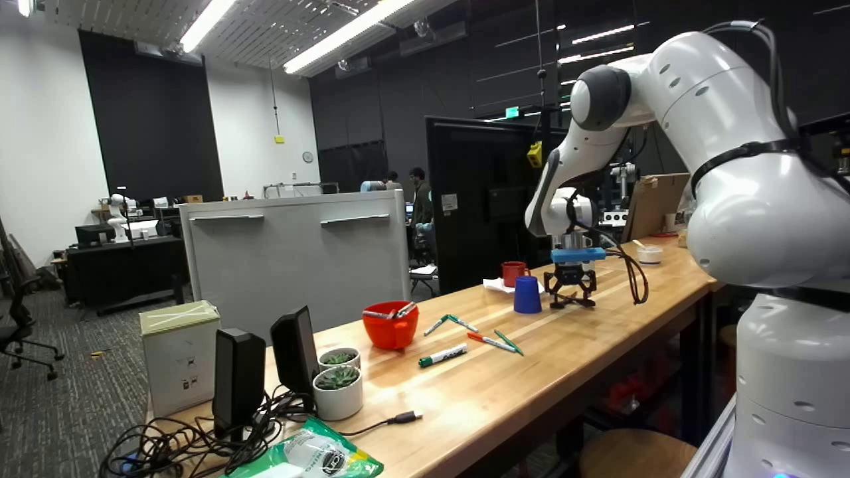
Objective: Open and close the scissors
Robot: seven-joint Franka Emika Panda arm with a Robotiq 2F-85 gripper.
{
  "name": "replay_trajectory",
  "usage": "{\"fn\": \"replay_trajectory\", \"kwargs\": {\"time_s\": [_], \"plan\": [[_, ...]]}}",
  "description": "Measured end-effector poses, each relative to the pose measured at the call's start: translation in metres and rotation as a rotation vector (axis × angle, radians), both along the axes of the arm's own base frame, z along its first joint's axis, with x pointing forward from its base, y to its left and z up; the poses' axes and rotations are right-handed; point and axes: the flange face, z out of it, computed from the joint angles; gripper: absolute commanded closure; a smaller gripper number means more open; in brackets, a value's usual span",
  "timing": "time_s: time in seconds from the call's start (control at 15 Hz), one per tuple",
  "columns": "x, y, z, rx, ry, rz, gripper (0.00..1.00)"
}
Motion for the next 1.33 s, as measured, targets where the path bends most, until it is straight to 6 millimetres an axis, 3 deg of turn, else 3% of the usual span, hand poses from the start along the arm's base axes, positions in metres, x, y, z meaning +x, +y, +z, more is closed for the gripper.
{"fn": "replay_trajectory", "kwargs": {"time_s": [0.47,0.53,0.6,0.67,0.8,1.27,1.33], "plan": [[0.012,0.008,0.009,-0.003,-0.021,0.020,0.95],[0.013,0.008,0.010,-0.003,-0.022,0.022,0.96],[0.014,0.008,0.010,-0.003,-0.023,0.022,0.91],[0.013,0.008,0.010,-0.003,-0.023,0.022,0.49],[0.013,0.008,0.010,-0.003,-0.023,0.021,0.44],[0.003,-0.001,0.006,-0.004,-0.011,0.001,0.02],[0.003,-0.002,0.004,-0.003,-0.009,0.000,0.00]]}}
